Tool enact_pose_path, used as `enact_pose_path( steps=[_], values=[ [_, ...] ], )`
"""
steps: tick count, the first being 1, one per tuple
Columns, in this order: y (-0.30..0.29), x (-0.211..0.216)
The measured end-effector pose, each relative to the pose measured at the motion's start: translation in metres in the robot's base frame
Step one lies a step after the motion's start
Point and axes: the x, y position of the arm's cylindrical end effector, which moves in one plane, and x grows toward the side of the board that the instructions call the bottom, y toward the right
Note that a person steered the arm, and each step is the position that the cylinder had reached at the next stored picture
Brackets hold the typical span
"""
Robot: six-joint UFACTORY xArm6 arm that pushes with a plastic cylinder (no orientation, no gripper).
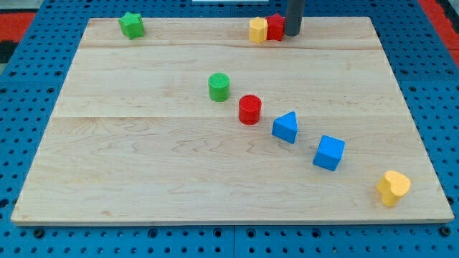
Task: Nudge the red star and the yellow hexagon left a bit
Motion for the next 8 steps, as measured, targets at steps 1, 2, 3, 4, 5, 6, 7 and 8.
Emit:
enact_pose_path(
  steps=[1, 2, 3, 4, 5, 6, 7, 8],
  values=[
    [0.043, 0.014],
    [0.070, -0.010],
    [0.065, -0.043],
    [0.056, -0.039],
    [0.035, -0.043],
    [0.019, -0.042],
    [0.000, -0.041],
    [-0.003, -0.033]
  ],
)
